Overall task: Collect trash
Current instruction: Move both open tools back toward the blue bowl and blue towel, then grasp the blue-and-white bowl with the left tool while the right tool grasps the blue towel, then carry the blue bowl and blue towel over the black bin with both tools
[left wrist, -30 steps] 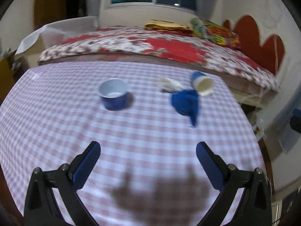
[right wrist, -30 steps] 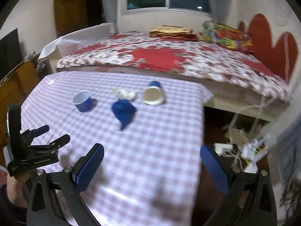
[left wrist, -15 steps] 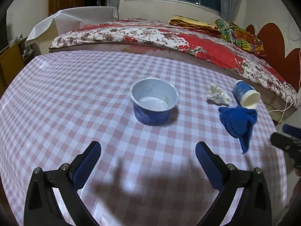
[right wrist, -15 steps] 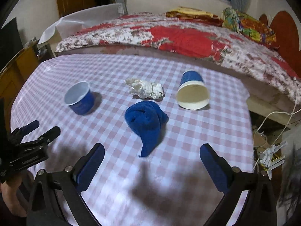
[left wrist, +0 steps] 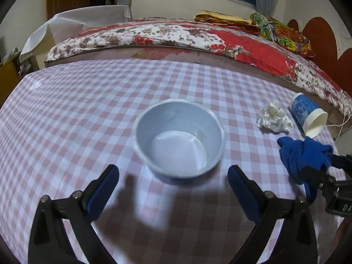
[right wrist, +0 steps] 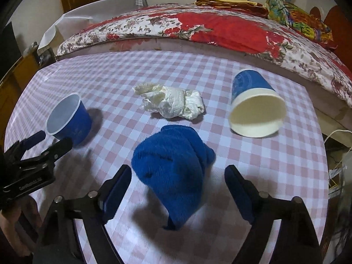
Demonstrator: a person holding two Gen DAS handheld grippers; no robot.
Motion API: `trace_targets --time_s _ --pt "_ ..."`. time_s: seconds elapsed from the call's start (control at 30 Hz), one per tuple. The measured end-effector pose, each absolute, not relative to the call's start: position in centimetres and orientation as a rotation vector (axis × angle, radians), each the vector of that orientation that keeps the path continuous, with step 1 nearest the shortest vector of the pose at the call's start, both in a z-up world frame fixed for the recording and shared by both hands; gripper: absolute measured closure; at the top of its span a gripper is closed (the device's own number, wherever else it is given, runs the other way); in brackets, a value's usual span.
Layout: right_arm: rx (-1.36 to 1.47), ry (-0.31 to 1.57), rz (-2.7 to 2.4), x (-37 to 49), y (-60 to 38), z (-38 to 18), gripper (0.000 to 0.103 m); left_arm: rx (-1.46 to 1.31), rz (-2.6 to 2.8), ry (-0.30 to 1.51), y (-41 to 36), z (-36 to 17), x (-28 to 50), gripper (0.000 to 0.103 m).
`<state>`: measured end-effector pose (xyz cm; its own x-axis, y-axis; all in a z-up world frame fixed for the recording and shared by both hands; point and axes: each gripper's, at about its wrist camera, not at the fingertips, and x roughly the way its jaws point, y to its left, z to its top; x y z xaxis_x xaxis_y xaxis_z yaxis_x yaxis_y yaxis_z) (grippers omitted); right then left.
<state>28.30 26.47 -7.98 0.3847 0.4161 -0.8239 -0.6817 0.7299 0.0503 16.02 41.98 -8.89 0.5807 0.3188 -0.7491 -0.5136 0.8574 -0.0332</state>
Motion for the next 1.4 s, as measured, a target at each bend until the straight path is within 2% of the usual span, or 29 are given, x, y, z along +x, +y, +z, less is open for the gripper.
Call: trace_targets --time_s 0.07,0.23,0.27,0.3,0.33,0.37,0.47,0.87,1.4 --pt "-0.327 0.943 0.717 28.5 26.7 -8.3 0.018 -0.252 0.490 0.823 42.1 -9.1 16.6 0.004" --pt "-0.322 0.967 0.735 29.0 27.1 -9.0 0.039 -0.243 0.493 0.828 42.4 -9.3 17.4 0.006" --pt "-0.322 0.965 0.738 29.0 27.2 -9.1 0.044 -0.245 0.490 0.829 42.5 -9.4 17.6 0.007" --pt "-0.318 0.965 0.743 29.0 27.3 -9.0 0.051 -0.250 0.486 0.831 42.6 -9.5 17.7 0.014" --pt "-0.314 0.964 0.745 29.0 27.3 -9.0 0.055 -0.256 0.485 0.835 42.8 -9.7 17.8 0.022" --pt "-0.312 0.959 0.744 29.0 27.4 -8.8 0.059 -0.263 0.481 0.845 43.0 -9.9 18.0 0.026" --pt "-0.304 0.947 0.748 28.7 27.3 -8.4 0.065 -0.269 0.461 0.847 42.9 -9.8 17.9 0.029" --pt "-0.305 0.882 0.747 25.5 24.2 -5.5 0.067 -0.252 0.390 0.805 38.2 -7.2 13.7 0.029" --pt "-0.250 0.772 0.694 21.9 14.2 1.5 0.067 -0.187 0.278 0.752 29.1 -2.4 11.1 0.029"
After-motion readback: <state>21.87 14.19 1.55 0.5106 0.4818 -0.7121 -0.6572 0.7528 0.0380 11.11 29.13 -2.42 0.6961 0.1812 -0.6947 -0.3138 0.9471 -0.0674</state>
